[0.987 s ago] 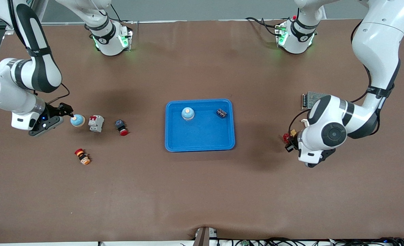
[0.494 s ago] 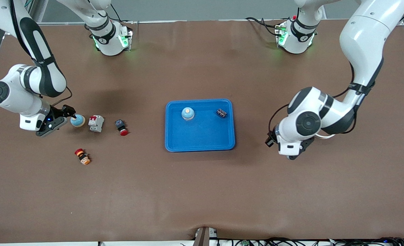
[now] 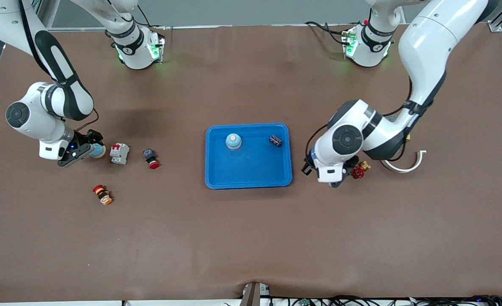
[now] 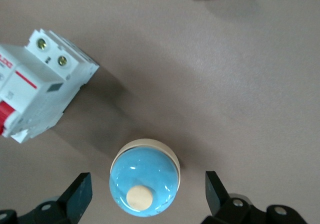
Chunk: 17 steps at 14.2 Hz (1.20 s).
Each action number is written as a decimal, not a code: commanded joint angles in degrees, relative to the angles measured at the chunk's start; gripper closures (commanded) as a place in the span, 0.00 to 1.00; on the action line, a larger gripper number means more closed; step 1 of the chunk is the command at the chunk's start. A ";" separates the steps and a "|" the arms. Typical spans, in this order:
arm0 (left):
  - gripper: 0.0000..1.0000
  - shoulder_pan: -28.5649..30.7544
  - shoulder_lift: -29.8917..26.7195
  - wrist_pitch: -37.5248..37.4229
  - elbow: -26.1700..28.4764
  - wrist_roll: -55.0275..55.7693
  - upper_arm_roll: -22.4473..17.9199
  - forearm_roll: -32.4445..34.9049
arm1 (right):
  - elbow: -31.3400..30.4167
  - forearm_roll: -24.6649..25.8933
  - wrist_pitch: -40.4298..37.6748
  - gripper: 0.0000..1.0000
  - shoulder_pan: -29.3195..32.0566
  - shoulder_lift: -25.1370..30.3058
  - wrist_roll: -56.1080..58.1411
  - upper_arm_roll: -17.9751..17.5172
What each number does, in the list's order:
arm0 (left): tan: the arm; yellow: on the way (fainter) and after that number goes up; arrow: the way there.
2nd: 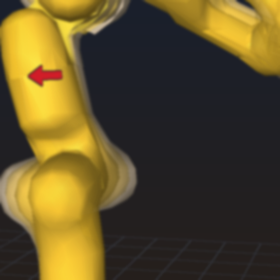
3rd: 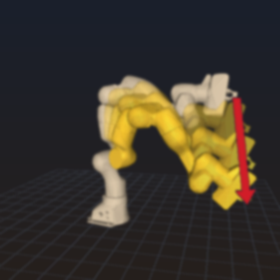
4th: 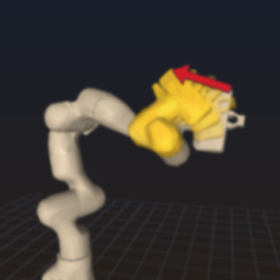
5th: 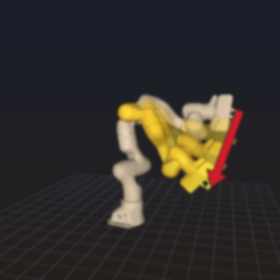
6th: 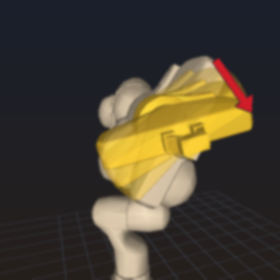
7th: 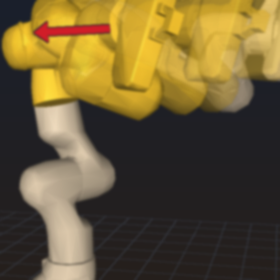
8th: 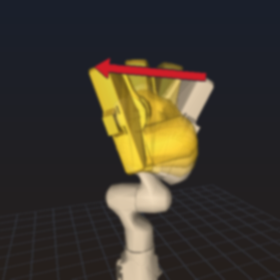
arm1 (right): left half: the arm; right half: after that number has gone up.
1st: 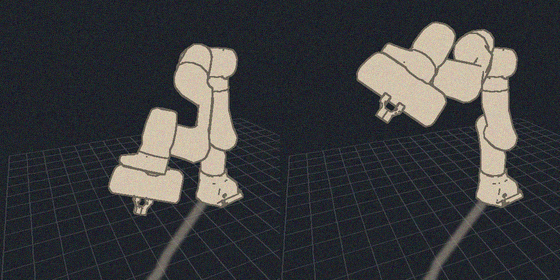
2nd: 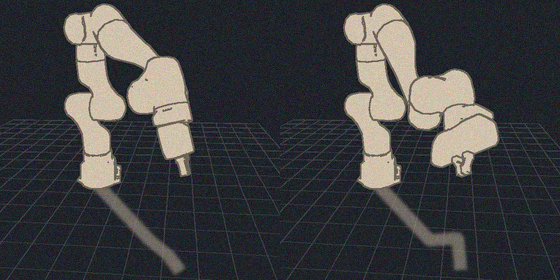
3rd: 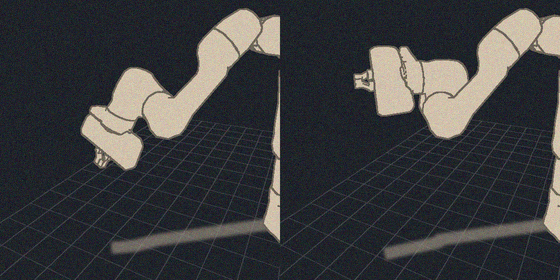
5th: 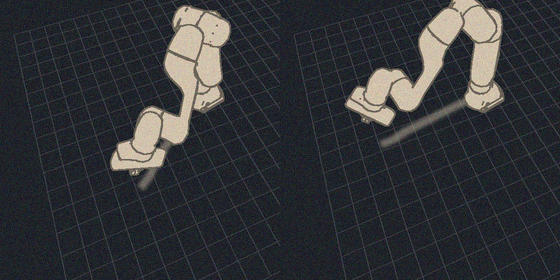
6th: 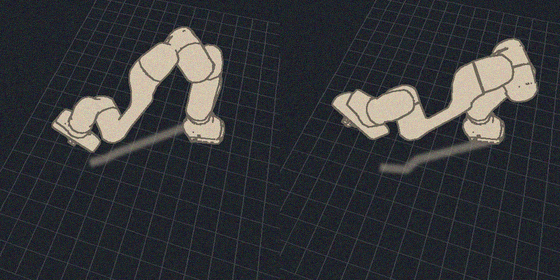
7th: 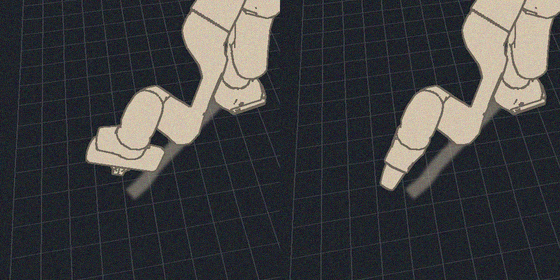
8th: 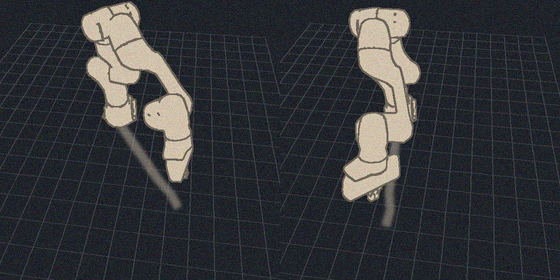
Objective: Place electrolytic capacitor and blue bell in tray
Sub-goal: 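Lower the capacitor into the tray with the left gripper and open it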
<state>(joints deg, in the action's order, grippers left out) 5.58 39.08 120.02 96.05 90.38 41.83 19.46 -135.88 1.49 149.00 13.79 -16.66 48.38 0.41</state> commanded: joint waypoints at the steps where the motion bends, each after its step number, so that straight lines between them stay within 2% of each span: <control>1: 1.00 -1.36 2.05 3.90 -0.34 3.04 0.00 -0.92 | -1.76 -0.17 1.82 0.00 2.38 0.14 2.42 -1.11; 6: 1.00 -5.92 4.60 9.78 -0.42 7.08 -0.61 -0.40 | -1.76 -0.17 2.09 0.00 2.82 -1.18 2.60 -1.20; 11: 1.00 -13.13 6.09 15.33 -0.42 8.06 -7.19 -0.83 | -1.76 -0.17 2.09 0.00 2.82 -1.44 2.60 -1.29; 15: 0.98 -13.93 7.94 17.09 -0.51 8.41 -7.73 -0.66 | -1.76 -0.26 2.09 0.00 2.56 -1.62 2.51 -1.37; 16: 0.91 -13.84 8.03 17.70 -0.43 8.41 -7.73 -0.57 | -1.76 -0.35 2.09 0.00 2.38 -1.62 2.51 -1.38; 17: 0.72 -13.84 8.03 17.80 -0.51 8.41 -7.73 -0.57 | -1.76 -0.43 2.17 0.00 2.38 -1.71 2.51 -1.46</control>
<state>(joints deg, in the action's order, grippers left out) -7.93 47.01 137.00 96.14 98.35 34.37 19.46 -136.84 1.49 150.24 15.17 -18.46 49.88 -0.07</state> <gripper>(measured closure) 0.700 0.000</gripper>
